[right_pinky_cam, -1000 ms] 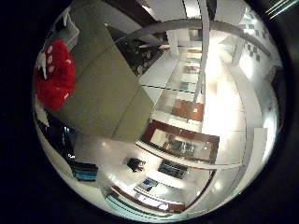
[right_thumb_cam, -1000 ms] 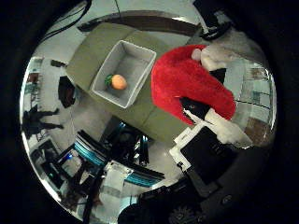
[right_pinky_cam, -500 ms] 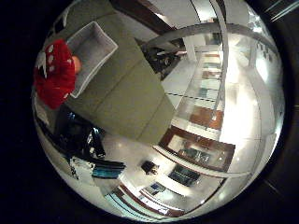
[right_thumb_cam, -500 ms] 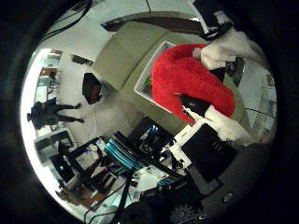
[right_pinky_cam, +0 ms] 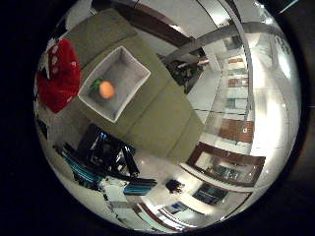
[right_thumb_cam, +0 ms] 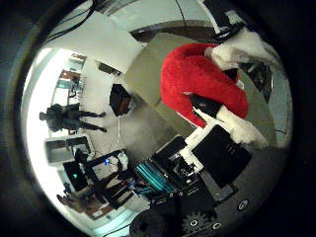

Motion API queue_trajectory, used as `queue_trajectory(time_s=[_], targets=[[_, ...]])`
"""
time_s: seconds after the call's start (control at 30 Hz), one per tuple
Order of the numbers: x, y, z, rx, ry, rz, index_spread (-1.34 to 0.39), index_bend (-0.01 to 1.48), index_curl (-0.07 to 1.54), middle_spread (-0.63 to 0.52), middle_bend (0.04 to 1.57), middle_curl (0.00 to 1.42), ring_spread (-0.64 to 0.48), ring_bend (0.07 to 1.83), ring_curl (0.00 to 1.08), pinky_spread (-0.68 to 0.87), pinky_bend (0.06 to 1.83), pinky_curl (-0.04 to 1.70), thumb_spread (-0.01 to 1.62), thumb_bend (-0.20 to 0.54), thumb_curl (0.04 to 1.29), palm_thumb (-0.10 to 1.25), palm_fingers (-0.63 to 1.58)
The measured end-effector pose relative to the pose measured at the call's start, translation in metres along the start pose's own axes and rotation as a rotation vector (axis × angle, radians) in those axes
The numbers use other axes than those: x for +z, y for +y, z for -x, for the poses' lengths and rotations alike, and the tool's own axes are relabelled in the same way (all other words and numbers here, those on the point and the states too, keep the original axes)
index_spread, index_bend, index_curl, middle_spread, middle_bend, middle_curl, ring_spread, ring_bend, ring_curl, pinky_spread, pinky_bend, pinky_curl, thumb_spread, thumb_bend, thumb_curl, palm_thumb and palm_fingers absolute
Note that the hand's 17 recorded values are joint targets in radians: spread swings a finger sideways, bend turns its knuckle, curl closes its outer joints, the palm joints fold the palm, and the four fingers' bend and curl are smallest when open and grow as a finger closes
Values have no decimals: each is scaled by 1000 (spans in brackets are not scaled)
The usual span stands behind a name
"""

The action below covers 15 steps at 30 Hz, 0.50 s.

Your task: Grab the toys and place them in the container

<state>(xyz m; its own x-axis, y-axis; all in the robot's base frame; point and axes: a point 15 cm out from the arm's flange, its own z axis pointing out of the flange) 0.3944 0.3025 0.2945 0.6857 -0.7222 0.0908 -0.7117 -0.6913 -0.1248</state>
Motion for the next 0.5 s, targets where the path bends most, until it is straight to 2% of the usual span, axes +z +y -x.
queue_trajectory(time_s=[0.13,0.5], targets=[[2,-19,8,6,-27,-12,-369,1289,558,-423,563,549,-109,172,111,277,195,47,881,-19,370,1060,475],[13,-35,4,15,-30,-7,-372,1276,566,-432,559,572,-121,169,107,281,197,37,881,-20,370,1058,482]])
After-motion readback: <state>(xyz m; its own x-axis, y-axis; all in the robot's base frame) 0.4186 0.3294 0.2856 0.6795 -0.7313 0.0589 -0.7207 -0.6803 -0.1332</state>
